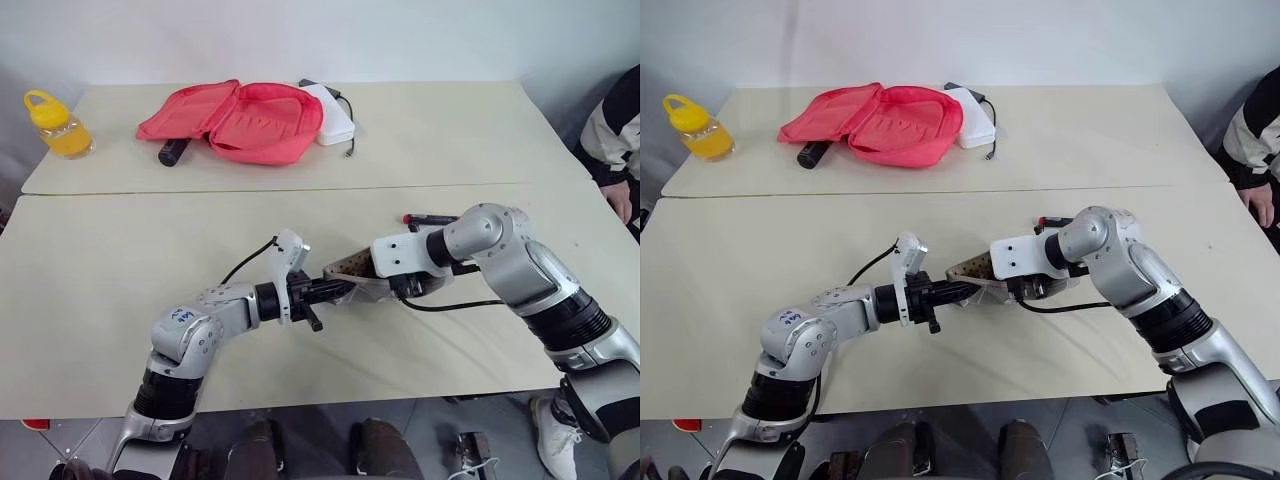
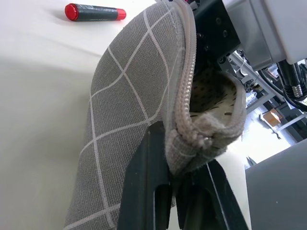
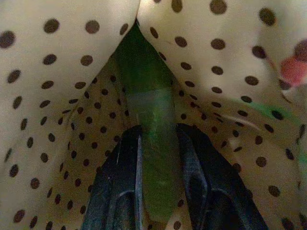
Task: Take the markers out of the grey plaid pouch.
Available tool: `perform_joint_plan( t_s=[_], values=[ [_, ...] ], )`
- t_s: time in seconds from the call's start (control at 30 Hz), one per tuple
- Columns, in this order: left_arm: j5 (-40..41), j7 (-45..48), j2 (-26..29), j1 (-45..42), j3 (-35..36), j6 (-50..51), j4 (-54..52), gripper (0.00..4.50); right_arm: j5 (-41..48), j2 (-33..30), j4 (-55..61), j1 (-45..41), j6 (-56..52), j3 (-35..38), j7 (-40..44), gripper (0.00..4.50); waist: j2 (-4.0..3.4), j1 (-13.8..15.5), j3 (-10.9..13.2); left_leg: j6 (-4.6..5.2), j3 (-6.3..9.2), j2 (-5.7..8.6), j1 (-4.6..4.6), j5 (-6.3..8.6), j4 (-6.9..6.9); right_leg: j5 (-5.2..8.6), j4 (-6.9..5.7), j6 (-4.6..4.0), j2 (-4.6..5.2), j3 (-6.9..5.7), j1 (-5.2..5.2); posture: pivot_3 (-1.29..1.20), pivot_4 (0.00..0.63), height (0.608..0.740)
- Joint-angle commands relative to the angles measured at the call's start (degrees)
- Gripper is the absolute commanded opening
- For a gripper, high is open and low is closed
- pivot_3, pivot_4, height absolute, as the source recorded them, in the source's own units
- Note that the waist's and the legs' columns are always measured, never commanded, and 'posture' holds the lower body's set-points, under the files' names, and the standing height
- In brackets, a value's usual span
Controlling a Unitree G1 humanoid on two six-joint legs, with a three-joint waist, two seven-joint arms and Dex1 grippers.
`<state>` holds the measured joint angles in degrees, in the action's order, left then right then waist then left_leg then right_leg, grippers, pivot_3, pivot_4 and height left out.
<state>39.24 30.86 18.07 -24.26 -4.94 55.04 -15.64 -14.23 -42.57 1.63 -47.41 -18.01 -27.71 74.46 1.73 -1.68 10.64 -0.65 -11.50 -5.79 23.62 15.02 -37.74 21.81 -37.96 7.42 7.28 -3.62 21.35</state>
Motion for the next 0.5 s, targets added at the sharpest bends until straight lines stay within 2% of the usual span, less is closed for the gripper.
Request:
perform_joint_plan(
  t_s=[0.03,0.33,0.5],
  values=[
    [0.82,0.54,-0.17,-0.25,0.43,-0.23,-1.92,0.00,-1.98,-1.50,-0.81,1.53,-1.95,-2.09,2.70,1.12,0.00,0.05,0.00,0.00,0.01,0.00,0.00,0.00,0.00,0.00,0.00,0.00,0.00,-0.01,0.00,0.00,0.150,0.740],
    [1.48,-0.02,-1.14,-1.19,1.04,0.04,-1.96,0.00,-3.10,-0.44,-2.10,-0.66,-1.57,-2.12,3.95,1.12,0.00,0.06,0.00,0.00,0.00,0.01,0.00,0.00,0.00,0.00,0.01,0.00,0.00,-0.01,-0.01,0.00,0.150,0.740],
    [1.21,-0.20,-1.77,-1.53,0.72,0.11,-1.69,0.00,-3.09,1.49,-0.98,-0.85,-2.05,-2.50,3.69,2.67,0.00,-0.05,0.00,0.00,-0.01,0.01,0.04,0.00,0.01,0.00,0.01,0.00,0.00,0.00,0.05,0.00,0.150,0.740]
  ],
)
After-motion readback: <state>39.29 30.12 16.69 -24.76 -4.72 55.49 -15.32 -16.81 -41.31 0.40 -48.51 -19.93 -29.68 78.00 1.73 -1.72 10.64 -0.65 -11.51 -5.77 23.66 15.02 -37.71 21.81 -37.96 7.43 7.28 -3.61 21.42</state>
